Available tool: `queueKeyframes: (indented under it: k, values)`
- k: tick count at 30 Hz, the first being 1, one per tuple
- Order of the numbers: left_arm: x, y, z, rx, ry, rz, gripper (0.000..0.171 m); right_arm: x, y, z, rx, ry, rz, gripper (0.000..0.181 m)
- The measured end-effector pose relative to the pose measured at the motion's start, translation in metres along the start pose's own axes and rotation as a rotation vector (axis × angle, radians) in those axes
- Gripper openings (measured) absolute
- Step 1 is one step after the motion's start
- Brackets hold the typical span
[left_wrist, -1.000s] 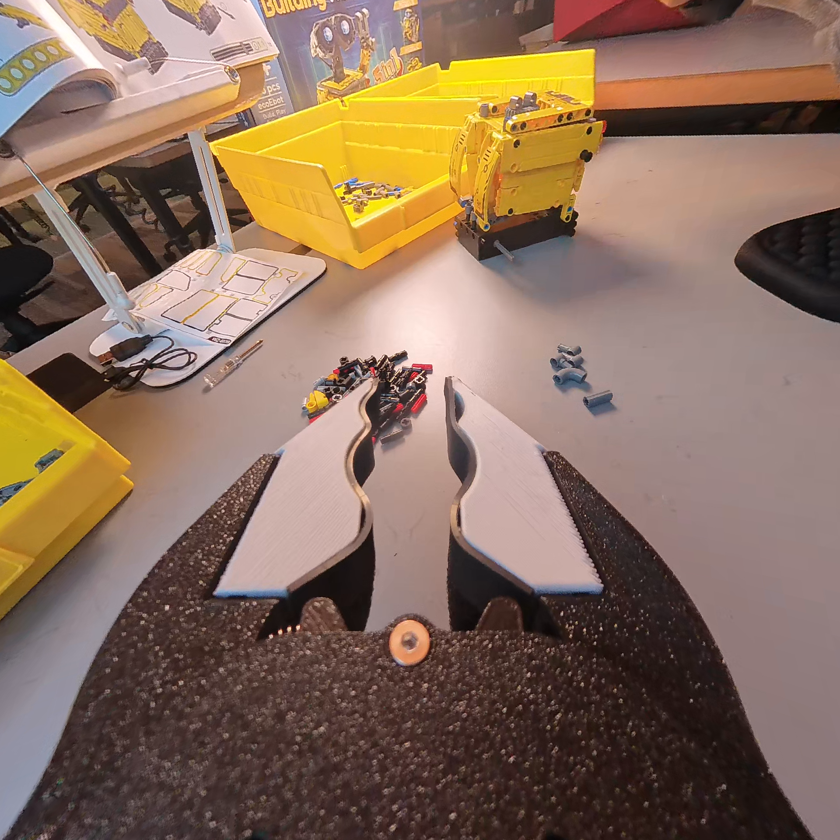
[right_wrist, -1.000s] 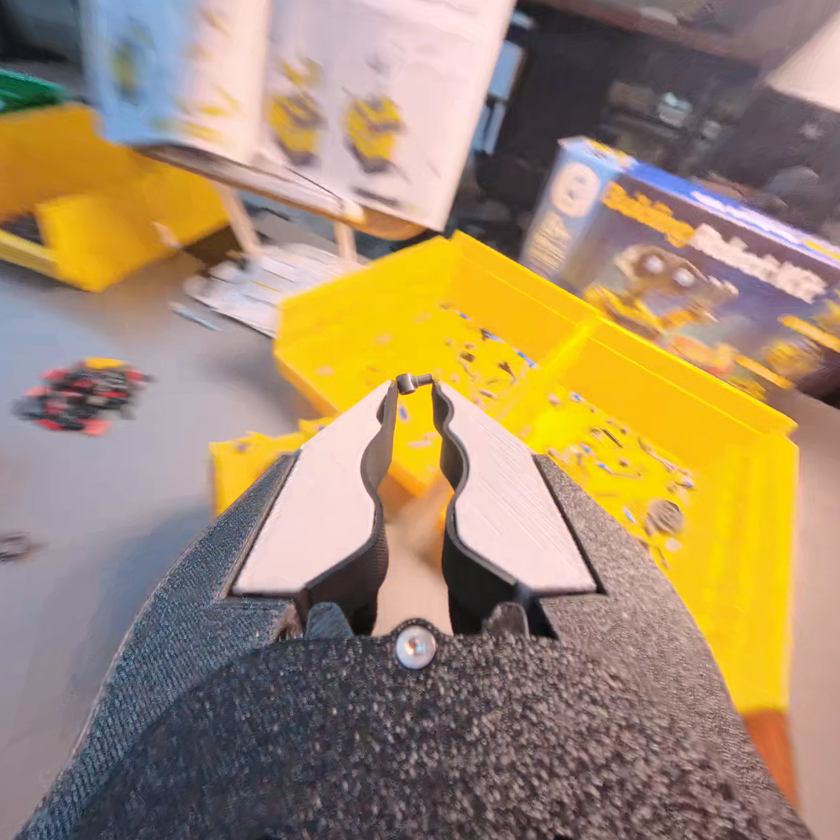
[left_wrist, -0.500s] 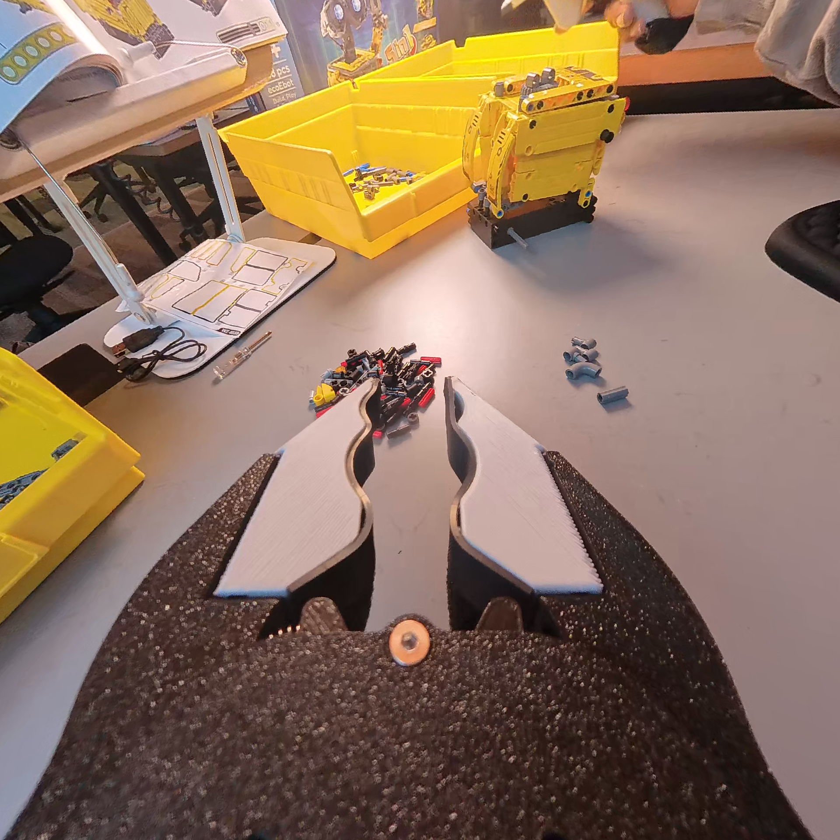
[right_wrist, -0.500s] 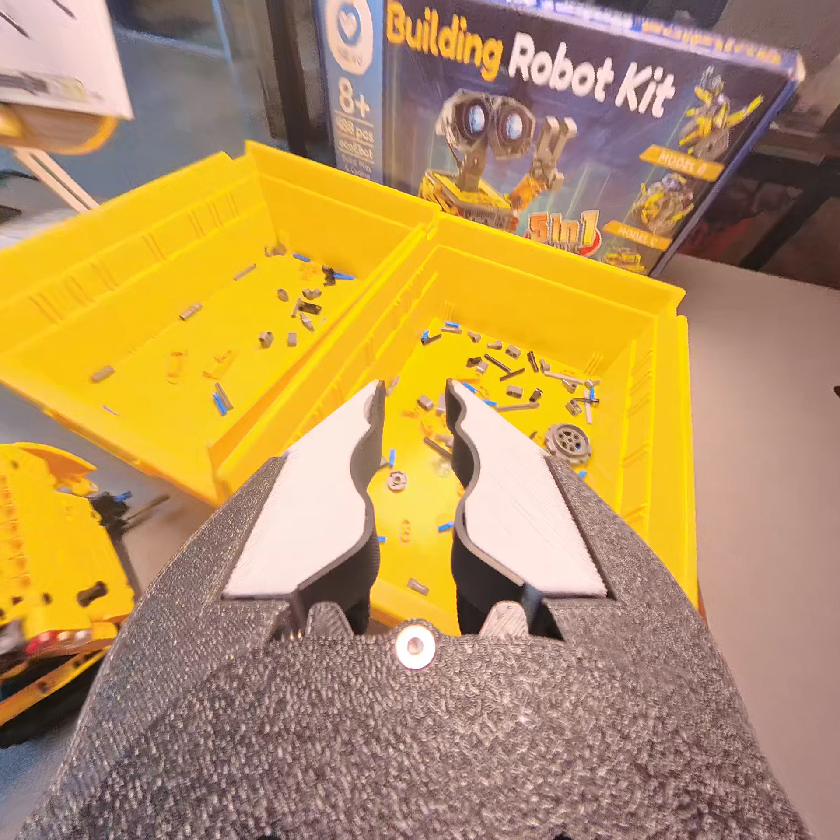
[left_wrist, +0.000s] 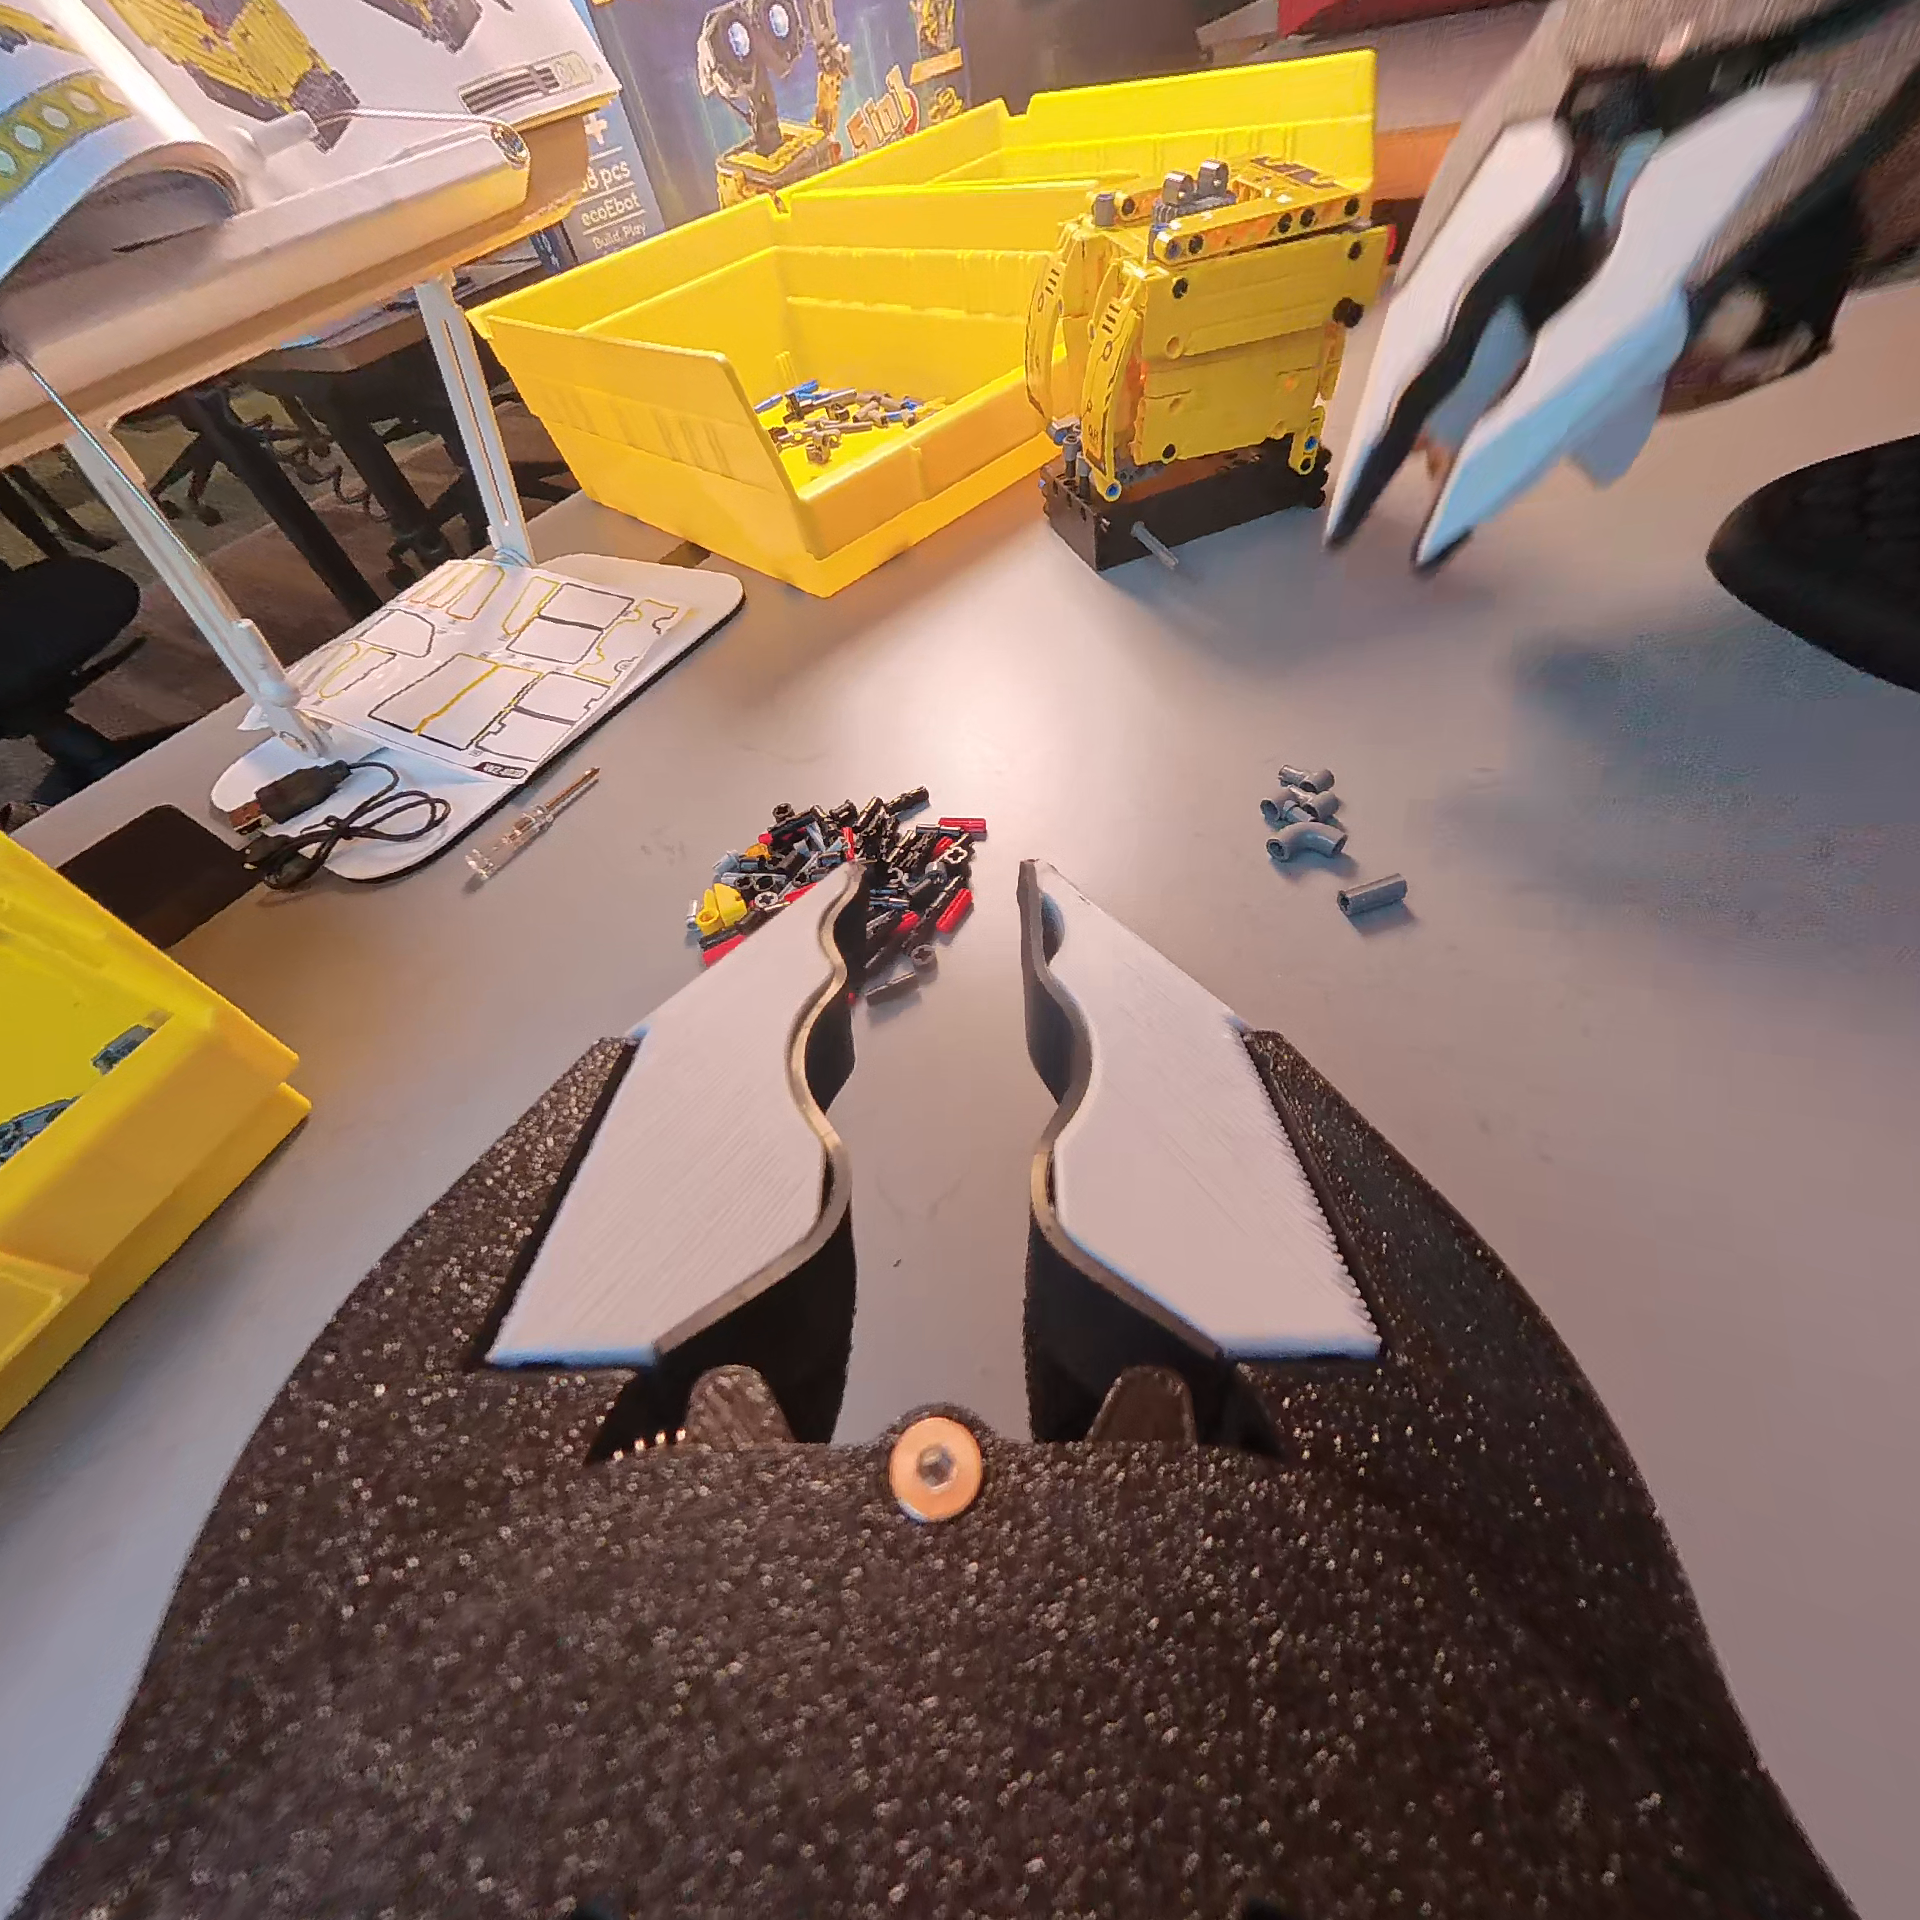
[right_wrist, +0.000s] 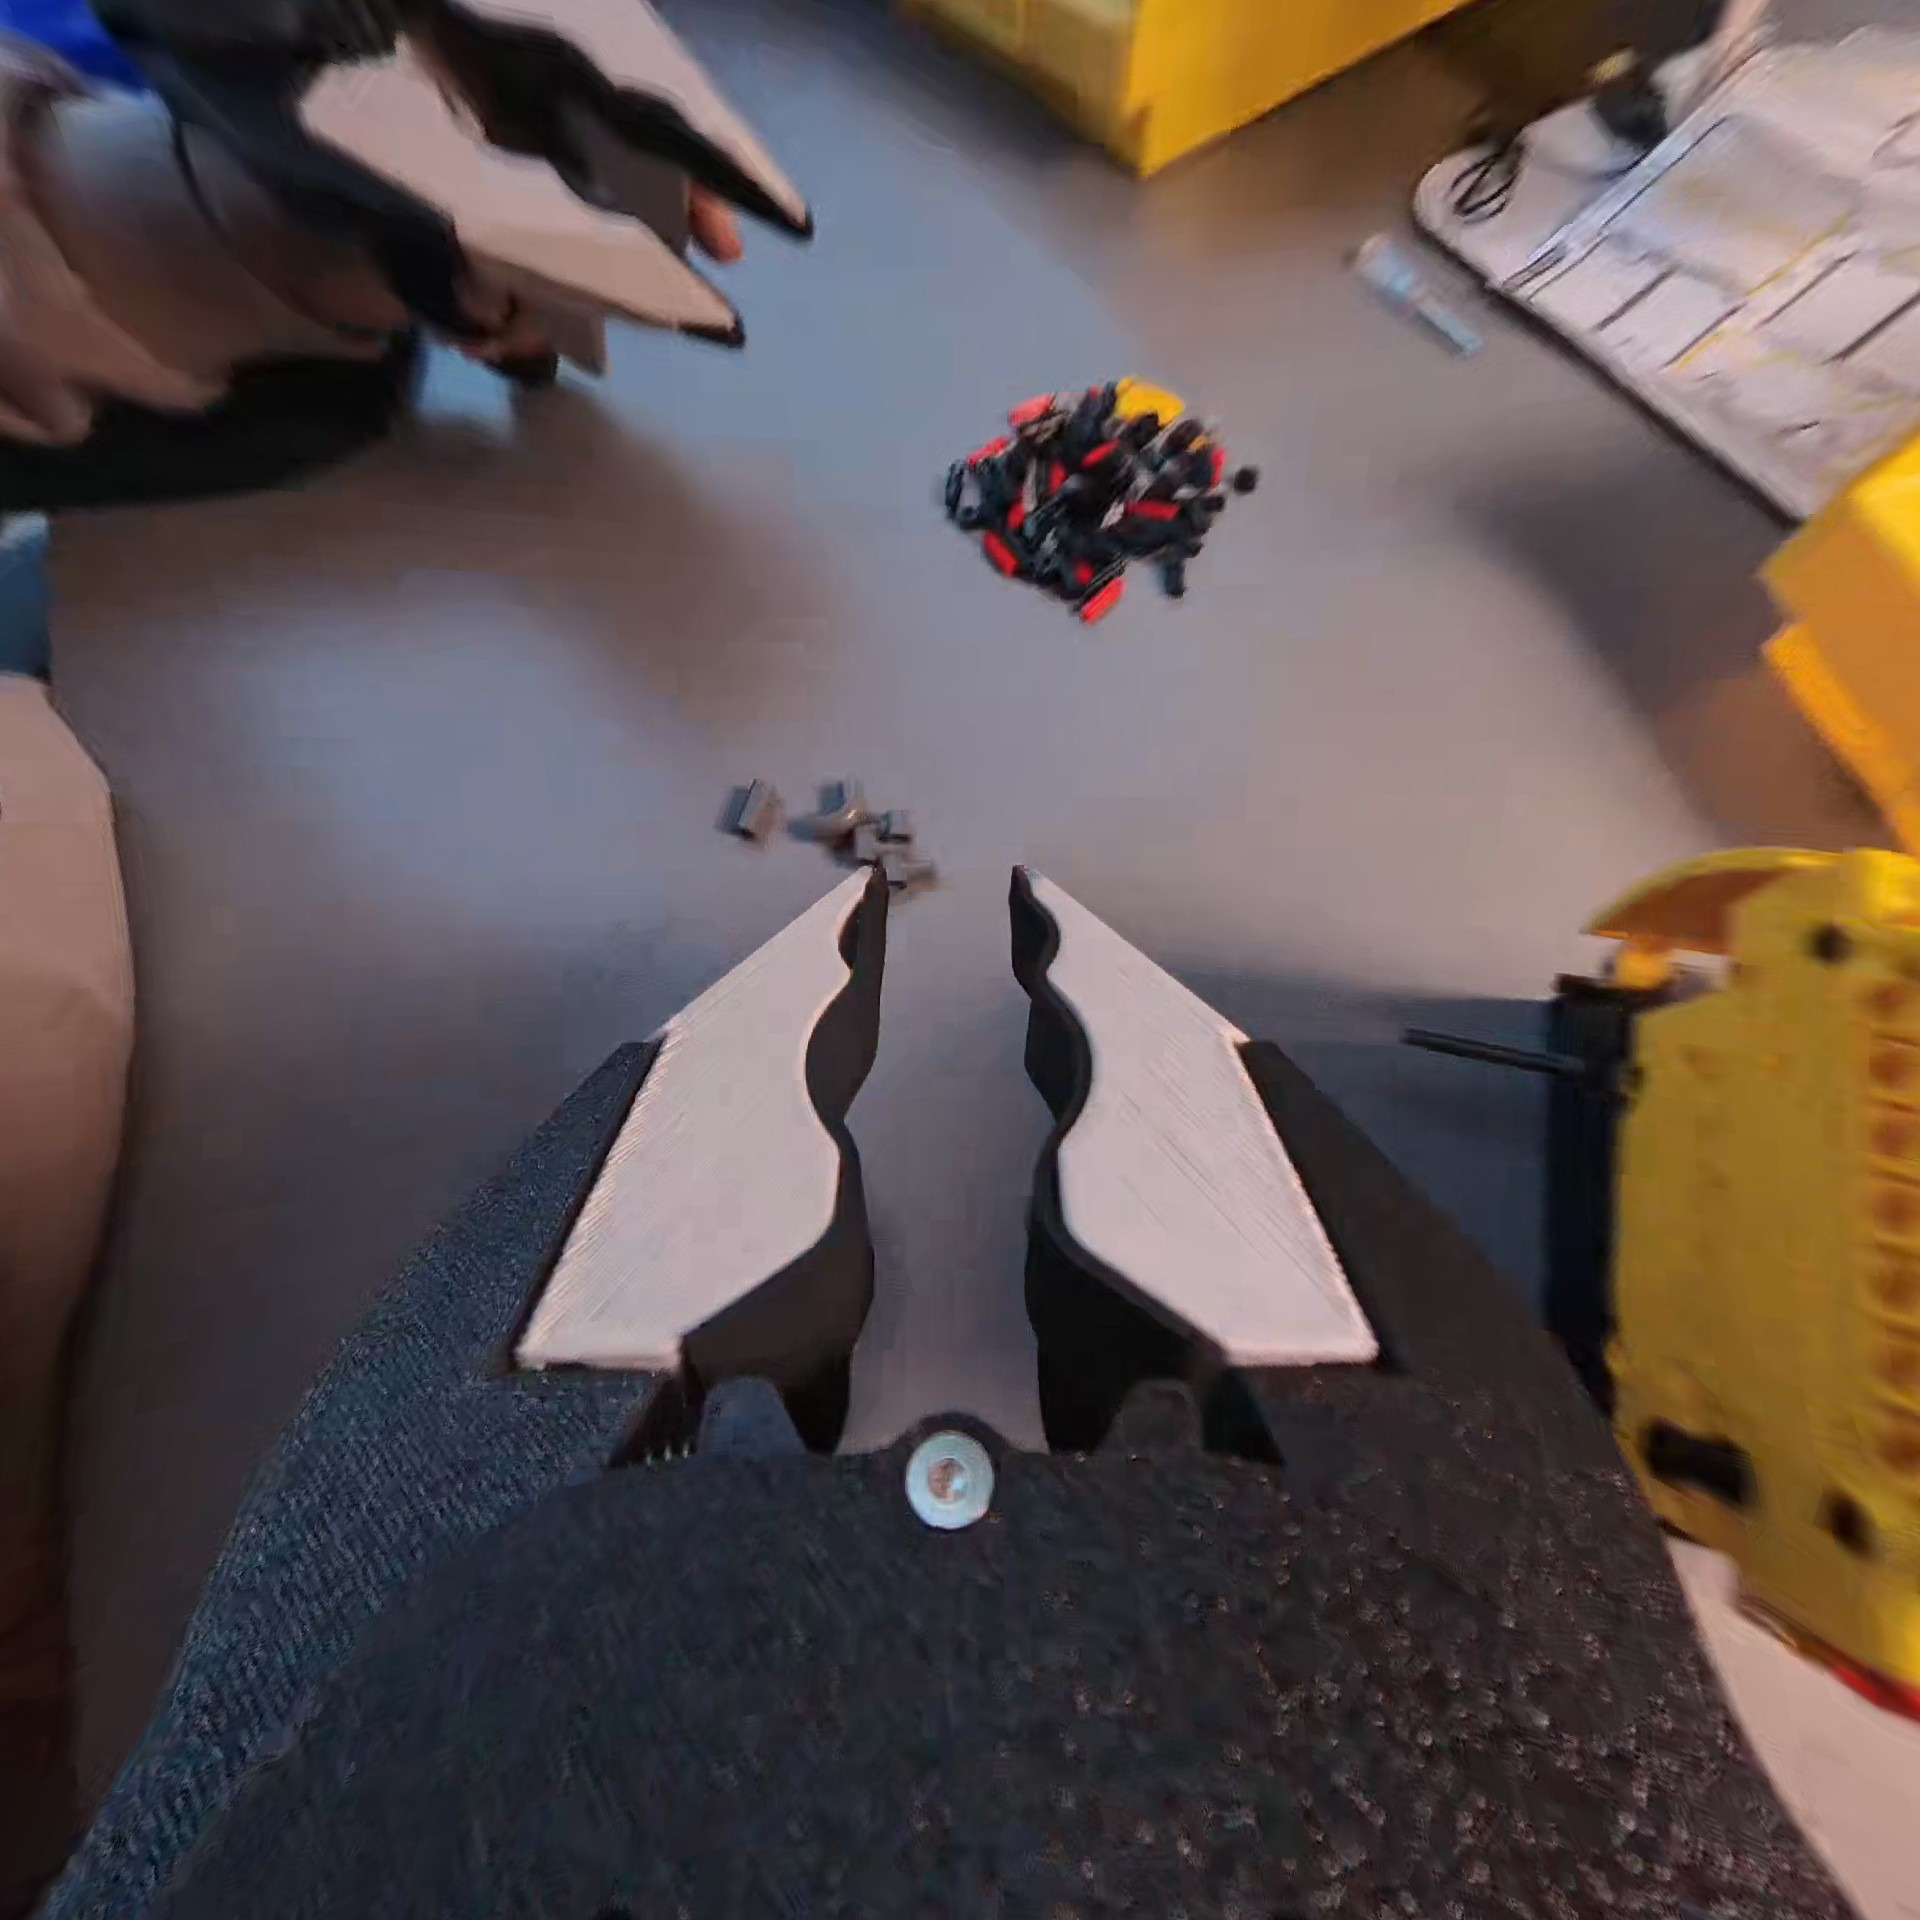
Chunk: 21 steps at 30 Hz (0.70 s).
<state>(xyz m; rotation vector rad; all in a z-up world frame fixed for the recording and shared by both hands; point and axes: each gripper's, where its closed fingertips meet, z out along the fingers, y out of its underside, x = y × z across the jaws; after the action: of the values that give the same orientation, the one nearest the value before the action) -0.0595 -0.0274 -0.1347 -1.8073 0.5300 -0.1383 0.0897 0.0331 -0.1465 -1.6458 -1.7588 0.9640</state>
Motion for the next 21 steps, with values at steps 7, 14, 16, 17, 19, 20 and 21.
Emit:
queueKeyframes:
  k: [7, 14, 16, 17, 19, 20, 21]
  values:
    - [0.011, -0.005, -0.009, 0.023, 0.105, -0.143, 0.032, -0.016, 0.031, 0.055, -0.220, -0.015, -0.105, 0.027]
    - [0.014, 0.000, -0.009, -0.008, 0.124, -0.139, 0.032, -0.012, 0.029, 0.063, -0.276, 0.002, -0.145, 0.015]
    - [0.015, 0.001, -0.009, -0.013, 0.124, -0.132, 0.032, -0.011, 0.025, 0.057, -0.252, 0.012, -0.136, 0.015]
    - [0.014, 0.001, -0.009, -0.013, 0.125, -0.134, 0.032, -0.010, 0.018, 0.051, -0.221, 0.019, -0.127, 0.015]
    - [0.014, 0.001, -0.009, -0.013, 0.124, -0.140, 0.032, -0.006, -0.002, 0.033, -0.135, 0.044, -0.106, 0.015]
    - [0.014, 0.001, -0.009, -0.013, 0.124, -0.142, 0.032, -0.001, -0.015, 0.021, -0.083, 0.067, -0.101, 0.015]
    - [0.014, 0.001, -0.009, -0.013, 0.125, -0.145, 0.032, 0.005, -0.028, 0.007, -0.030, 0.103, -0.103, 0.015]
